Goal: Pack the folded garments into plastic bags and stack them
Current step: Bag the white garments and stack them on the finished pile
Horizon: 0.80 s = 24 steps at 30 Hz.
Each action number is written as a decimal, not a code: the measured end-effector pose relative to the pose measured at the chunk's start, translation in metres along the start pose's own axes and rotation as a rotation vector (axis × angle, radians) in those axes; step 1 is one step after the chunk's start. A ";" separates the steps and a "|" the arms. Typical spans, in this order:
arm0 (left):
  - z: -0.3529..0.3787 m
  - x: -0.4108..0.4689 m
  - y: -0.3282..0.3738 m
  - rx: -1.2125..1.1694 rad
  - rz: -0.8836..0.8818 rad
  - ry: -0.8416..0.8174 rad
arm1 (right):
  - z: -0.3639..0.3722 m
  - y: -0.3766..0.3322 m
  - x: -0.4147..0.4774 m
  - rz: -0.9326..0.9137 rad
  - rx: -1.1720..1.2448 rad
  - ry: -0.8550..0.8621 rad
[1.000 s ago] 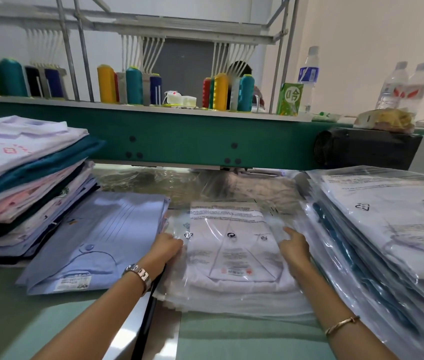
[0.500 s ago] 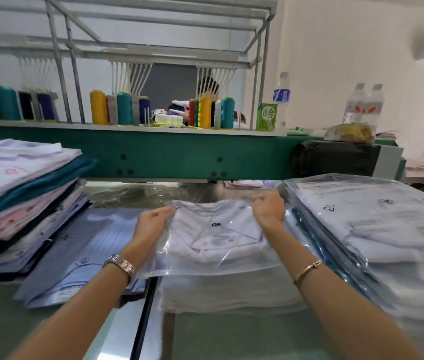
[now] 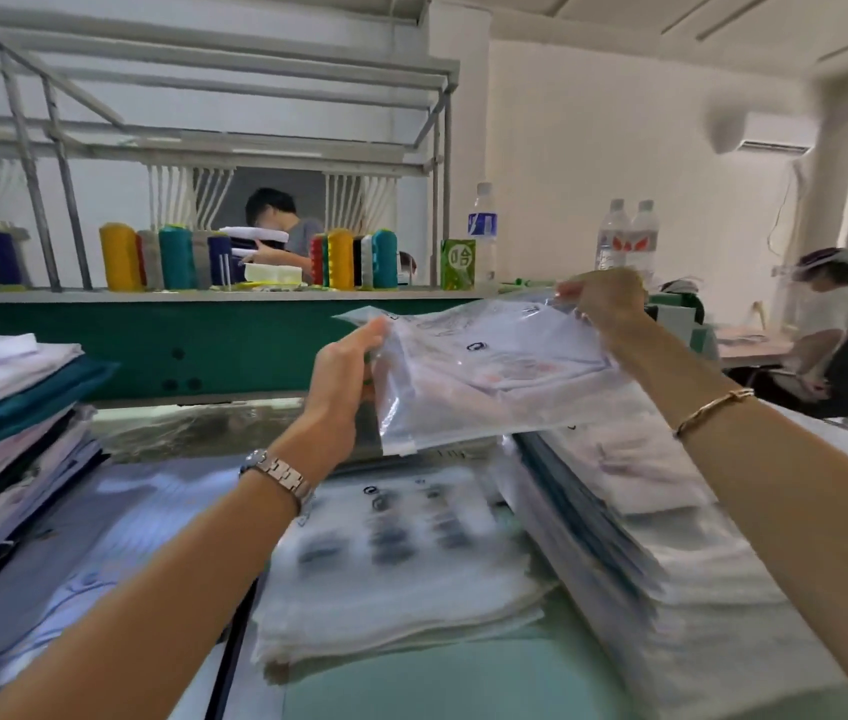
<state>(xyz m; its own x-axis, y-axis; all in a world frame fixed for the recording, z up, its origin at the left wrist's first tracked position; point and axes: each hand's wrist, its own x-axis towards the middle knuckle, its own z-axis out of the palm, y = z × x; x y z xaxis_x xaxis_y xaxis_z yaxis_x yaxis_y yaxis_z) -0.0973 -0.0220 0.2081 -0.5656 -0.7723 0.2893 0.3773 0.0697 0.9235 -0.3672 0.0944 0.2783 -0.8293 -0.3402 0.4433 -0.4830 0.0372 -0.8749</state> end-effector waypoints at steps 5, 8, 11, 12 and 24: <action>0.079 -0.003 -0.018 -0.066 0.004 -0.080 | -0.081 0.019 0.024 0.013 0.026 0.133; 0.120 -0.004 -0.042 -0.073 -0.032 -0.194 | -0.128 0.041 0.037 0.036 -0.025 0.179; 0.152 -0.007 -0.061 -0.077 -0.079 -0.250 | -0.169 0.069 0.048 0.096 -0.069 0.222; 0.162 -0.008 -0.067 -0.069 -0.095 -0.264 | -0.180 0.079 0.052 0.122 -0.076 0.229; 0.193 -0.020 -0.099 0.123 -0.225 -0.284 | -0.223 0.156 0.058 0.189 -0.628 0.096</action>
<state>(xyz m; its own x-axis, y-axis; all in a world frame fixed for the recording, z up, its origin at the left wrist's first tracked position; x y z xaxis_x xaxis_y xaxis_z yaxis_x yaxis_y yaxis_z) -0.2646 0.1086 0.1588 -0.8111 -0.5728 0.1183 0.1394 0.0071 0.9902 -0.5539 0.2897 0.2108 -0.9231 -0.1897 0.3344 -0.3747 0.6385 -0.6722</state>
